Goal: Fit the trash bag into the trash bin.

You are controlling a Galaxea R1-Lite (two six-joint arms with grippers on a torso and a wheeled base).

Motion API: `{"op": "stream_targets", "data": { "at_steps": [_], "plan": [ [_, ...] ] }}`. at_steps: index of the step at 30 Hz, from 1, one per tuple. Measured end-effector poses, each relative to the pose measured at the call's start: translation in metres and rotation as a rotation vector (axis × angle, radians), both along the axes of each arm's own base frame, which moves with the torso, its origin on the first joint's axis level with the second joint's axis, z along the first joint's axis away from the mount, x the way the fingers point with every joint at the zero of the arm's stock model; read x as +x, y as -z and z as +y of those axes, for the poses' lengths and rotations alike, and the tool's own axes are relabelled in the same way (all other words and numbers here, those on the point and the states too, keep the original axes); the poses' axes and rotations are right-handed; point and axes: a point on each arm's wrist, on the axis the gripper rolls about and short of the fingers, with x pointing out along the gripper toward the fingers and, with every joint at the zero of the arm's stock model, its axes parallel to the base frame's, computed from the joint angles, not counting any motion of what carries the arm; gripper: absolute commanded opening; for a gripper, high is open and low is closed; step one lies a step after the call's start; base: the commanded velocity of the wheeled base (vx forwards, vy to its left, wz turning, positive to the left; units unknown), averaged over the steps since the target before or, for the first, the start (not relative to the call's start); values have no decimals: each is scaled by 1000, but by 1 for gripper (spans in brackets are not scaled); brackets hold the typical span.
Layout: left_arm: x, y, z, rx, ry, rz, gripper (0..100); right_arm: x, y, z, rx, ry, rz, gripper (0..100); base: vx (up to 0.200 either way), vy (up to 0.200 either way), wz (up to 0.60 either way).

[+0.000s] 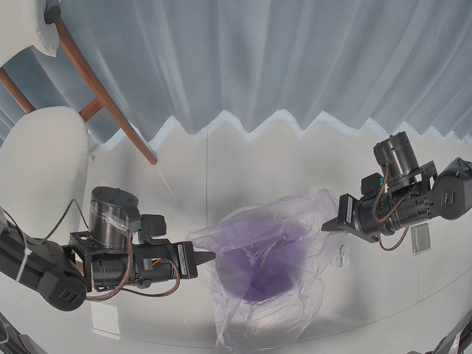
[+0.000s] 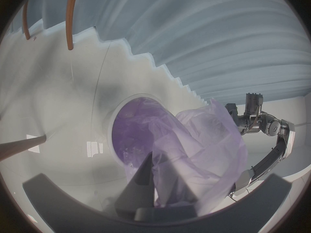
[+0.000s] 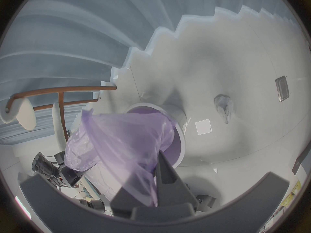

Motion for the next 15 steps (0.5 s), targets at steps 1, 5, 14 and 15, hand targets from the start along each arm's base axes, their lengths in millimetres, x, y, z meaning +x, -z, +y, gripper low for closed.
{"op": "stream_targets", "data": {
  "at_steps": [1,5,14,15],
  "plan": [
    [2,3,-1,-2,-3,-3,0,1,2,2,-1,-5,2,0,0,0,0],
    [1,21,1,24,-5,38,0,4,15,10,-14,-24,28,0,0,0,0],
    [12,41,13,42,-69,111,0,29,37,10,7,14,-11,0,0,0,0],
    [17,40,13,28,-85,112,0,33,37,9,11,21,-20,0,0,0,0]
  ]
}}
